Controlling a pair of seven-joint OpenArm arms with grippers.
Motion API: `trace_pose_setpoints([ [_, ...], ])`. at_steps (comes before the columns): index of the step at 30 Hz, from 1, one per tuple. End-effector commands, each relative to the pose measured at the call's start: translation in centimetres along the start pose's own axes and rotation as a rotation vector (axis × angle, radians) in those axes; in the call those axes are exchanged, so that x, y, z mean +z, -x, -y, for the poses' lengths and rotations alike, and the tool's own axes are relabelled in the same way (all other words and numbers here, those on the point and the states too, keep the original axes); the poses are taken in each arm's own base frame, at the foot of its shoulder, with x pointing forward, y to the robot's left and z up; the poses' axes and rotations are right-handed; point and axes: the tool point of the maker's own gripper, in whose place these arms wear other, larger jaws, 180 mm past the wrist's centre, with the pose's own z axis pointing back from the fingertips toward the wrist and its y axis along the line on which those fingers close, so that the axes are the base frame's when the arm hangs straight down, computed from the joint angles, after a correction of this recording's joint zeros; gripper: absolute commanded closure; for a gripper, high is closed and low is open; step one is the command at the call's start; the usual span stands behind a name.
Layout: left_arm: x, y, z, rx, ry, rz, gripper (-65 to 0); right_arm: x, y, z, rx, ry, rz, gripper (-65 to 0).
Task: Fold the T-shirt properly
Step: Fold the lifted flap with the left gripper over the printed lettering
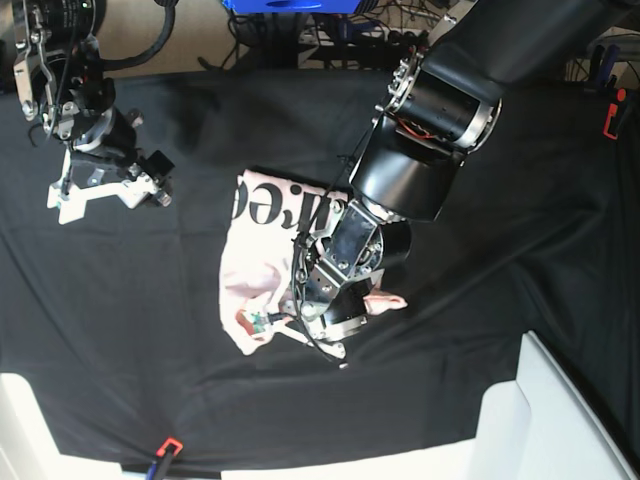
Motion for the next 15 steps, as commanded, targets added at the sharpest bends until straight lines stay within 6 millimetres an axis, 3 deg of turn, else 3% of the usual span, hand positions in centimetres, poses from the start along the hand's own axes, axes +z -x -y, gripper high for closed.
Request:
trace_pose_setpoints([
  [1,0.6,-1.0,-1.8,0.003,-0.039,0.015,0.0,0.3,-0.9,-0.5,0.01,-0.02,0.028,-32.1],
  [15,0.0,0.8,-2.6,0.068,-0.097,-0.02,0.0,0.3,-0.7,-0.4,0.008,-0.017,0.024,-32.1],
])
